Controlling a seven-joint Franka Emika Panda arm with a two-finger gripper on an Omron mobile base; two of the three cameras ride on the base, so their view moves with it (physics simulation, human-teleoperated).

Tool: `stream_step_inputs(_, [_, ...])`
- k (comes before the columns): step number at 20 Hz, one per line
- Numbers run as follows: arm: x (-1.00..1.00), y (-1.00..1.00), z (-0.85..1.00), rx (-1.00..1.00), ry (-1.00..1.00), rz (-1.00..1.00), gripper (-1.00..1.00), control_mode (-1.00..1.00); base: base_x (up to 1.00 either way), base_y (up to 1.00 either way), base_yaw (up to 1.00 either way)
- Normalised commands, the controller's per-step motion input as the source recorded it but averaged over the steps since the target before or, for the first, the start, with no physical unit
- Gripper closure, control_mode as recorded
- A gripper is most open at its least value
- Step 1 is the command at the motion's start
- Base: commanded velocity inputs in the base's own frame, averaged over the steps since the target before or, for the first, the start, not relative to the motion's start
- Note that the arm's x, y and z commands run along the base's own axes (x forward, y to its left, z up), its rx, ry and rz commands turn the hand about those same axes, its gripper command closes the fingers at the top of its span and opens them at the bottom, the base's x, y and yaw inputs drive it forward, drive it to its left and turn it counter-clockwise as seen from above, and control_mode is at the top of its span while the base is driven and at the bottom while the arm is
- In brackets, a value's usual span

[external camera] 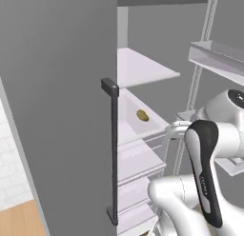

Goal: Place one potato and one chicken drumstick in each tupperware on the nearby counter, to pack two identical lunches.

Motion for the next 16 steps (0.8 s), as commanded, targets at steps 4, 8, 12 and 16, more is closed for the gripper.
stream_step_inputs(4, [0.34, 0.23, -0.06, -0.04, 0.0, 0.0, -1.0, -1.0, 0.37, 0.27, 0.0])
stream_step_inputs(8, [0.53, 0.03, -0.32, -0.01, 0.0, 0.0, -1.0, -1.0, 0.0, 0.0, 0.0])
stream_step_inputs(12, [0.5, 0.0, -0.44, -0.01, -0.02, 0.0, -1.0, -1.0, 0.0, 0.0, 0.0])
stream_step_inputs(16, [0.56, 0.0, -0.6, -0.08, -0.08, 0.0, -1.0, -1.0, 0.0, 0.0, 0.0])
